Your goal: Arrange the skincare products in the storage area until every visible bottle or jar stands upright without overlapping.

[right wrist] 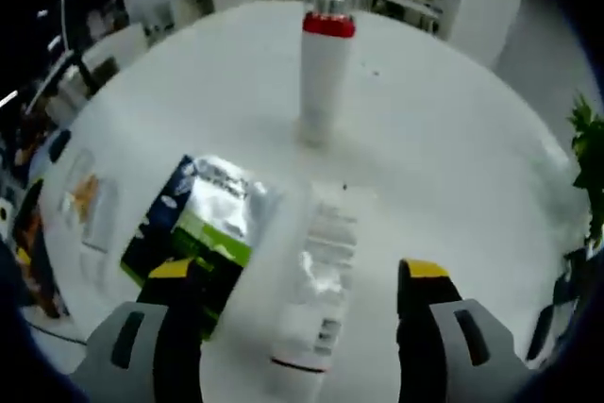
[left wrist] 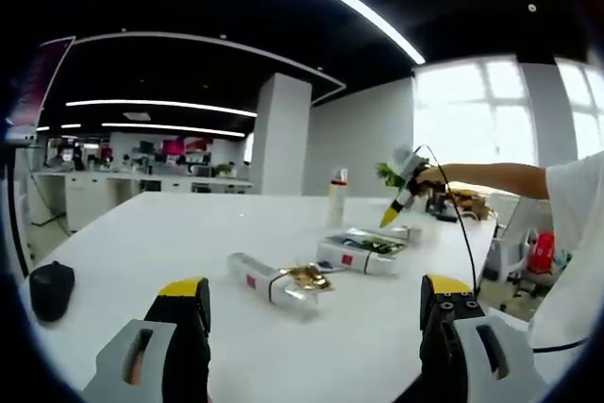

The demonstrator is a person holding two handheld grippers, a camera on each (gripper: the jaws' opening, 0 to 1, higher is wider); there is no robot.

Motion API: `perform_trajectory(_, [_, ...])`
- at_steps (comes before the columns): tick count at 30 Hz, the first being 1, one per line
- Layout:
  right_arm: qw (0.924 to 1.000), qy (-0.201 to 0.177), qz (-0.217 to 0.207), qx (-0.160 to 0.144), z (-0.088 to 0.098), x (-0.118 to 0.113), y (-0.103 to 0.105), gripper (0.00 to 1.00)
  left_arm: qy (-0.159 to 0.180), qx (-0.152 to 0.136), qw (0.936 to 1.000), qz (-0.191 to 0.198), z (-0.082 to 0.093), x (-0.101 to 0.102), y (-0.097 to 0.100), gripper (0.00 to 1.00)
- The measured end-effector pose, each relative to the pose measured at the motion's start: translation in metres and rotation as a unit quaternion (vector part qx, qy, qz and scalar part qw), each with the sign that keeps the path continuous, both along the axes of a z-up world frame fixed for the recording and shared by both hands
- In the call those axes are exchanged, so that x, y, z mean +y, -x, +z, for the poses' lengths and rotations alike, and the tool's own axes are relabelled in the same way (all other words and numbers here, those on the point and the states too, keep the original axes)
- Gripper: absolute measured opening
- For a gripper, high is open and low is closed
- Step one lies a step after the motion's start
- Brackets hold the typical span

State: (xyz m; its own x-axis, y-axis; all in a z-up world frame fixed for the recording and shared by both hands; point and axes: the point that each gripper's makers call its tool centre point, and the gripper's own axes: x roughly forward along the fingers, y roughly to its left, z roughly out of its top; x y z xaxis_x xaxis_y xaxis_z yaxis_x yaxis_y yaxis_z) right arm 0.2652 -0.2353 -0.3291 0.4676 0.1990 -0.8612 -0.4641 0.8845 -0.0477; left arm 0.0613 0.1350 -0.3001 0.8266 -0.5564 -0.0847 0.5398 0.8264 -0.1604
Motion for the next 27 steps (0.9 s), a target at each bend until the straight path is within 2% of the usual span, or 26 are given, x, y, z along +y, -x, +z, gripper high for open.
perform_trajectory(1, [0.9995, -0.004, -0.03, 0.011, -0.004, -0.001, 0.004, 0.83, 0.0, 0.0, 1.0, 0.001, 0.0, 0.0, 0.0, 0.95])
perform_trajectory(5, [0.9982, 0.004, -0.053, 0.029, -0.01, -0.012, 0.002, 0.73, -0.002, 0.0, 1.0, 0.0, 0.0, 0.0, 0.0, 0.95])
perform_trajectory(6, [0.9969, 0.0, -0.063, 0.046, -0.016, -0.013, 0.004, 0.71, -0.003, -0.001, 1.0, -0.001, 0.0, -0.001, 0.0, 0.95])
perform_trajectory(8, [0.9957, -0.002, -0.071, 0.06, -0.022, -0.014, 0.006, 0.67, -0.002, -0.001, 1.0, -0.001, 0.0, -0.001, 0.0, 0.95])
perform_trajectory(12, [0.9945, 0.015, -0.073, 0.074, -0.028, -0.022, -0.002, 0.56, -0.003, -0.001, 1.0, 0.001, 0.0, 0.0, 0.0, 0.95])
perform_trajectory(17, [0.9934, 0.023, -0.079, 0.08, -0.029, -0.026, -0.016, 0.5, -0.004, 0.0, 1.0, 0.001, 0.0, -0.001, 0.0, 0.95])
perform_trajectory(22, [0.9918, 0.035, -0.078, 0.095, -0.029, -0.026, -0.016, 0.5, -0.005, 0.002, 1.0, -0.001, -0.002, -0.002, -0.001, 0.95])
perform_trajectory(27, [0.9931, 0.036, -0.062, 0.094, -0.029, -0.025, -0.016, 0.47, -0.005, 0.001, 1.0, -0.003, -0.001, -0.004, 0.0, 0.95])
